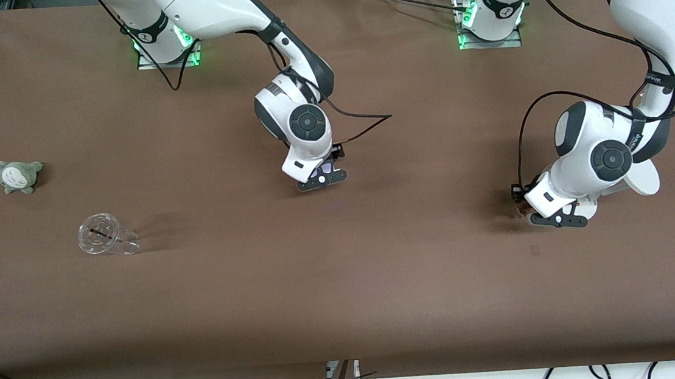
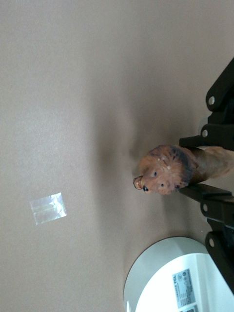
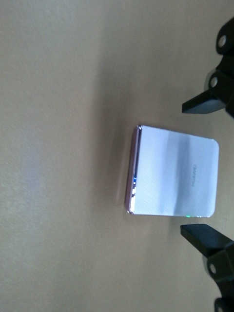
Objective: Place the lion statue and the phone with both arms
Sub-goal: 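Lower the lion beside the lamp and open the left gripper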
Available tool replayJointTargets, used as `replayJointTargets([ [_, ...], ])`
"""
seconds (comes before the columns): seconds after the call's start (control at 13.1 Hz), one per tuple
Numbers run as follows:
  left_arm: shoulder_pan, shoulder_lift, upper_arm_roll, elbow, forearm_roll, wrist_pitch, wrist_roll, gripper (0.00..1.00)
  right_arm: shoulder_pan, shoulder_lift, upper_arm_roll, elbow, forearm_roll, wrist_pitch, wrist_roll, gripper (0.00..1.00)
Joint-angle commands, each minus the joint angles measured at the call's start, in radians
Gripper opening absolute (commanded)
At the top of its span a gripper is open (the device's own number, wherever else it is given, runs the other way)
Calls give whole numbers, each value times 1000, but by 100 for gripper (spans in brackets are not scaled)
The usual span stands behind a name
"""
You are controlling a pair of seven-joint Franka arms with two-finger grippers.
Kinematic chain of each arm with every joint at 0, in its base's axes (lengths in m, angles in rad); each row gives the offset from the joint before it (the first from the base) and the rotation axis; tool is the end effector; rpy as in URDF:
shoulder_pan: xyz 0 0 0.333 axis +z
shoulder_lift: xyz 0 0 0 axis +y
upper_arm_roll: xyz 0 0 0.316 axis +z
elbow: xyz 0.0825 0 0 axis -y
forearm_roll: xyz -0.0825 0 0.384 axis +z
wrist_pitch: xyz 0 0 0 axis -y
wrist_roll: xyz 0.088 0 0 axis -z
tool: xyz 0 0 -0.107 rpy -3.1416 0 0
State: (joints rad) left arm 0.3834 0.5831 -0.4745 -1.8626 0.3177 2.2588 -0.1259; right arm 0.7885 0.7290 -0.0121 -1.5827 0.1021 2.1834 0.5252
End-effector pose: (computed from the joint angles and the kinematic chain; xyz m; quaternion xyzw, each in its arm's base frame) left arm 0.6261 -0.0335 0.2231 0.9965 -0.0641 -0.0527 0.0068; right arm 0.4852 0.4832 0.1982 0.9928 0.0944 -0.0725 0.0104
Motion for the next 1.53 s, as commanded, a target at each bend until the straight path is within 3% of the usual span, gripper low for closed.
replayJointTargets([
  [0.0, 18, 7, -13, -6, 32, 18, 14, 11, 15, -10, -6, -55, 13, 82, 39, 100],
  [0.38, 22, 23, -12, -4, 32, 21, 12, 12, 23, -5, -6, -88, 13, 134, 71, 100],
  [0.61, 22, 24, -12, -4, 32, 21, 8, 20, 31, -3, -6, -89, 13, 151, 88, 100],
  [0.69, 22, 24, -12, -4, 32, 21, 8, 41, 32, -2, -6, -89, 13, 156, 96, 100],
  [0.77, 22, 24, -12, -4, 32, 21, 2, 82, 34, 4, -6, -91, 13, 159, 96, 100],
  [0.84, 22, 24, -12, -4, 32, 19, -6, 100, 35, 7, -6, -91, 13, 161, 96, 100],
  [1.22, 17, -9, -22, 8, 31, -43, -24, 100, 34, 15, -8, -91, 11, 174, 96, 100],
  [1.3, 11, -31, -30, 26, 29, -101, -24, 100, 34, 15, -8, -91, 11, 174, 95, 95],
  [1.45, 11, -55, -61, 68, 18, -203, -24, 100, 34, 15, -8, -91, 11, 171, 95, 71],
])
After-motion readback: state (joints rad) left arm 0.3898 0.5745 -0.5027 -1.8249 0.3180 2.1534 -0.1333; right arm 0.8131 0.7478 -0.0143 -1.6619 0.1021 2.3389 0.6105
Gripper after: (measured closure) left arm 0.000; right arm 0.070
